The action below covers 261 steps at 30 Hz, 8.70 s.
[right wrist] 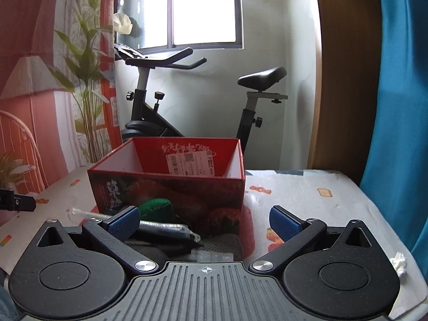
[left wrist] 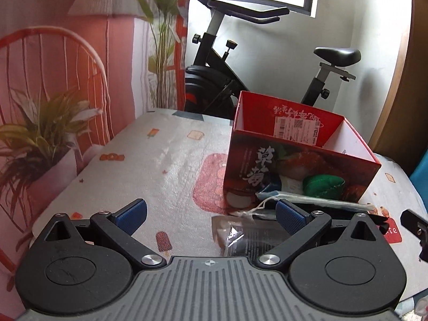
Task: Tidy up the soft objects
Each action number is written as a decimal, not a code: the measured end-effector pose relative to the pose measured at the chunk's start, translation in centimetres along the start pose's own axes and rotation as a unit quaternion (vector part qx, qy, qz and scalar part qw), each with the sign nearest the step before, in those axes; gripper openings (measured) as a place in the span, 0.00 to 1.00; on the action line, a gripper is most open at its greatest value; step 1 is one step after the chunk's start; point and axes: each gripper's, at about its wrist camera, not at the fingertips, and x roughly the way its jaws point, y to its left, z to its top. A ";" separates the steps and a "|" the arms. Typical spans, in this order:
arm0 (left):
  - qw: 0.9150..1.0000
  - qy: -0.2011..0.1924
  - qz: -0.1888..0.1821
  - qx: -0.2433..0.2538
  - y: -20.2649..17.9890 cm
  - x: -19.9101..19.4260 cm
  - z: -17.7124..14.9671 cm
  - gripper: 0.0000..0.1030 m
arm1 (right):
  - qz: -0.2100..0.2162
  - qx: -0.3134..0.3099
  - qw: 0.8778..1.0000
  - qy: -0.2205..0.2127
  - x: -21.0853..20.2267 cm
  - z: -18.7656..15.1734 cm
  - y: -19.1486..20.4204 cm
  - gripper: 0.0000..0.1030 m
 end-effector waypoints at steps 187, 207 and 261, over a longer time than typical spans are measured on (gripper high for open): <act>0.976 0.106 -0.147 0.121 -7.4 18.8 13.8 0.38 | 0.091 -0.106 0.975 0.175 24.6 12.3 -4.0 0.25; 0.963 0.184 -0.119 0.158 -7.9 25.1 13.6 0.26 | 0.091 -0.118 0.932 0.329 32.4 11.1 -3.0 0.23; 0.980 0.045 -0.183 0.069 -2.0 9.8 6.6 1.00 | 0.084 0.020 0.988 0.130 14.4 5.0 -5.1 1.00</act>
